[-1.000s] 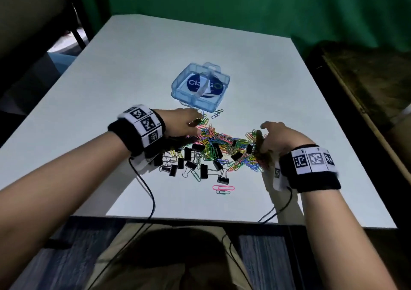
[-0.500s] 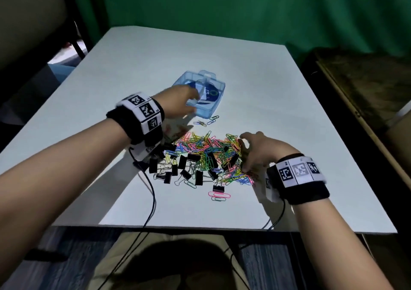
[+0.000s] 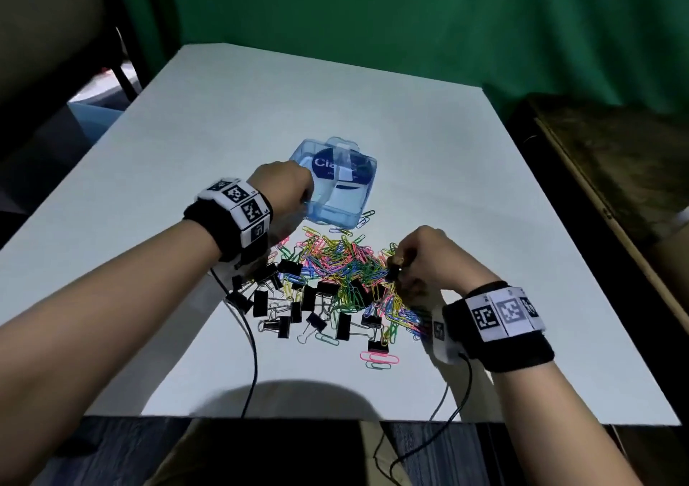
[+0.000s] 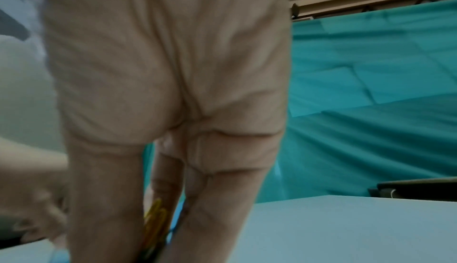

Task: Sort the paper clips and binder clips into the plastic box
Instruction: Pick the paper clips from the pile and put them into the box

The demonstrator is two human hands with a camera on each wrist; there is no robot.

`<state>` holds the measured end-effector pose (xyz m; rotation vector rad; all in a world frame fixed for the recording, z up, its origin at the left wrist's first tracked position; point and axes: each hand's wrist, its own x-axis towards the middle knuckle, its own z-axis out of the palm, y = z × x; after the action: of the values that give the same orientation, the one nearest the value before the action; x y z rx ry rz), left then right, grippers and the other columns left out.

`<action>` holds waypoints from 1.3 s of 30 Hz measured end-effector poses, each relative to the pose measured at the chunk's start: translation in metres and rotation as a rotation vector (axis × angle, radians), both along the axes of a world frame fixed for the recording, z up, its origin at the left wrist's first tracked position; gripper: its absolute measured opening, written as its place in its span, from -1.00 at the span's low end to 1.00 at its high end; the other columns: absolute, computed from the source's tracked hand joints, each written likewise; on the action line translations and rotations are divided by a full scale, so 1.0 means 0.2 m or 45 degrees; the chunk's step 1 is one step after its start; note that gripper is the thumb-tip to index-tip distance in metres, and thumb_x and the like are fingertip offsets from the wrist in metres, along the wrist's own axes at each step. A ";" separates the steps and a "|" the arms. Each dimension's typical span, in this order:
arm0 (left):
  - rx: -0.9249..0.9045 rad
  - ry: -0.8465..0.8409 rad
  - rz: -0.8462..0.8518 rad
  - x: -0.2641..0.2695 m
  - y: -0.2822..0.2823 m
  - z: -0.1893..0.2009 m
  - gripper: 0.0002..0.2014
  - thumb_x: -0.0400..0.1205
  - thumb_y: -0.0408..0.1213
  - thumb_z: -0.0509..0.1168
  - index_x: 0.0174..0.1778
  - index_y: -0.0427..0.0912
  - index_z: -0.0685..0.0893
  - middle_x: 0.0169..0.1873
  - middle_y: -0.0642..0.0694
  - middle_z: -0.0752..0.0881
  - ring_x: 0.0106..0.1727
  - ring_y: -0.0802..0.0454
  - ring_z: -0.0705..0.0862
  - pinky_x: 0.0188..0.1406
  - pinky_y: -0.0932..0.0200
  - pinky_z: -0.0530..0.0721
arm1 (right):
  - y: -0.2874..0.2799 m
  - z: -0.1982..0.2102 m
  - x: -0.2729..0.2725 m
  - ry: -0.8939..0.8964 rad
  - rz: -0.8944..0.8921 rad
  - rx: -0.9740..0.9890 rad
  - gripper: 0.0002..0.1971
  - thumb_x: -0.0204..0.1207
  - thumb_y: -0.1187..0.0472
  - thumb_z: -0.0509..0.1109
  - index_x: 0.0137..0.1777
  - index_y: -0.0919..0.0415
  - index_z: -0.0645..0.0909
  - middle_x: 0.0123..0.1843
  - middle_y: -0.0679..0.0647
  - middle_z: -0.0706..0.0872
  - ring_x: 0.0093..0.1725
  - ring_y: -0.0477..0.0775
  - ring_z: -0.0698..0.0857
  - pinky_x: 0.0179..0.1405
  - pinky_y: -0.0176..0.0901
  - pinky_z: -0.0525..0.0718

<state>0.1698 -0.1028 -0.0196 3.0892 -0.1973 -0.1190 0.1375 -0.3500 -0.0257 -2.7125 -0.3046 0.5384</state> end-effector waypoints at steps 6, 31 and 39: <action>-0.105 0.029 -0.092 -0.06 -0.02 -0.02 -0.93 0.49 -0.22 0.39 -0.18 -0.12 0.71 -0.24 -0.09 0.63 -0.18 -0.13 0.60 -0.21 0.13 0.55 | -0.06 0.07 0.02 0.091 -0.155 0.420 -0.92 0.27 0.48 0.54 -0.32 0.48 0.68 -0.45 0.29 0.65 -0.45 0.18 0.72 -0.23 0.19 0.78; -0.368 0.391 -0.532 -0.28 -0.35 -0.02 -0.75 0.45 -0.07 0.48 -0.05 -0.09 0.69 -0.20 -0.02 0.68 -0.19 0.05 0.58 -0.32 0.17 0.46 | -0.01 -0.11 0.11 0.074 0.187 -0.075 -0.65 0.41 0.33 0.29 0.09 -0.09 0.64 0.18 0.28 0.66 -0.06 0.18 0.62 -0.08 -0.13 0.58; -0.155 0.257 -0.615 -0.31 -0.42 -0.06 -0.69 0.51 -0.06 0.41 0.12 -0.06 0.58 -0.02 -0.10 0.68 0.00 -0.12 0.63 -0.30 0.16 0.32 | 0.08 0.00 0.18 -0.045 0.195 -0.025 -0.72 0.58 0.28 0.28 0.22 0.34 0.65 0.27 0.26 0.69 0.25 0.25 0.65 0.21 -0.05 0.60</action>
<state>0.1069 -0.1875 -0.0322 2.8171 -0.8969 -0.4125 0.1731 -0.3339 -0.0252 -2.7350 -0.5227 0.5379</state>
